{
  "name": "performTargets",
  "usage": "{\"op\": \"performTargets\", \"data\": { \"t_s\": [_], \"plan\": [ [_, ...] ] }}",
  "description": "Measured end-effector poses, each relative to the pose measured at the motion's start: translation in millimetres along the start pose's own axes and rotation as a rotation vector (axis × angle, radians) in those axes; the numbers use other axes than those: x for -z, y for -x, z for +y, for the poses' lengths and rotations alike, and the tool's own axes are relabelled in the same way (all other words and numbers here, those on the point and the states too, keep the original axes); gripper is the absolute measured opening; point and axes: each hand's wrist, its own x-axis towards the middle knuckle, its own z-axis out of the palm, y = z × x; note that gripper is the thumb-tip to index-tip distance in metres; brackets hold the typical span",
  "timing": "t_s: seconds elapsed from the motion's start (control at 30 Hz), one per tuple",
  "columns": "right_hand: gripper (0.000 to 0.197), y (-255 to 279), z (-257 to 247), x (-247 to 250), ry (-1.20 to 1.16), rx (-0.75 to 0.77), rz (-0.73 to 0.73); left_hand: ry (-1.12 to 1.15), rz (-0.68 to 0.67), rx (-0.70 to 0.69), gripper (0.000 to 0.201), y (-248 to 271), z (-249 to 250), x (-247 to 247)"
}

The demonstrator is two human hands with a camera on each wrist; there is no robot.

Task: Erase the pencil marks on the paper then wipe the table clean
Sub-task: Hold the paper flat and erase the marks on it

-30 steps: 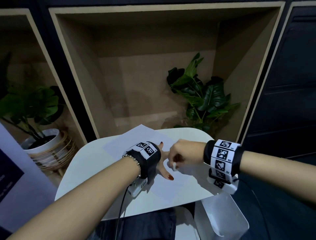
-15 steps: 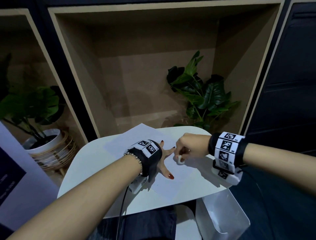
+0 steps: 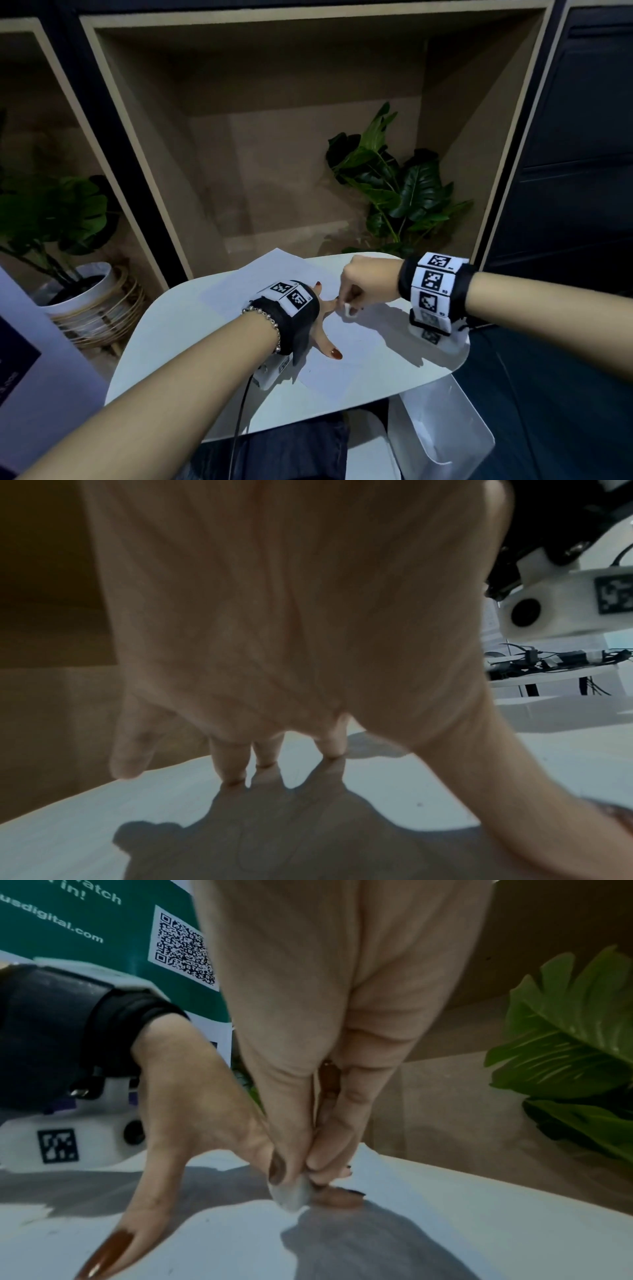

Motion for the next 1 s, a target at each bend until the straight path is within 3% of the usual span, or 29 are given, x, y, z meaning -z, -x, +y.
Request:
{"op": "performTargets", "data": {
  "t_s": [0.13,0.4,0.6,0.8,0.83,1.0],
  "plan": [
    [0.014,3.4,4.6,-11.7,0.062,-0.015,-0.117,0.011,-0.042,0.017,0.131,-0.6,-0.5,-1.3],
    [0.017,26.2,24.4,-1.8,0.078,-0.141,-0.255,0.085,-0.035,0.007,0.124,11.3,1.2,2.9],
    [0.012,43.7,31.7,-16.1,-0.199,-0.285,0.191,0.093,0.019,0.001,0.128,23.8,3.9,10.0],
    [0.008,66.5,19.5,-73.6,-0.862,-0.397,0.410,0.183,0.003,0.005,0.122,30.4,6.7,8.9],
    [0.003,69.0,18.0,-79.3,-0.916,-0.419,0.470,0.197,-0.010,0.006,0.120,32.8,7.6,7.3],
    [0.012,67.6,11.7,-110.0,-1.076,-0.491,0.792,0.222,-0.018,-0.009,0.113,42.1,11.4,1.3]
  ]
}}
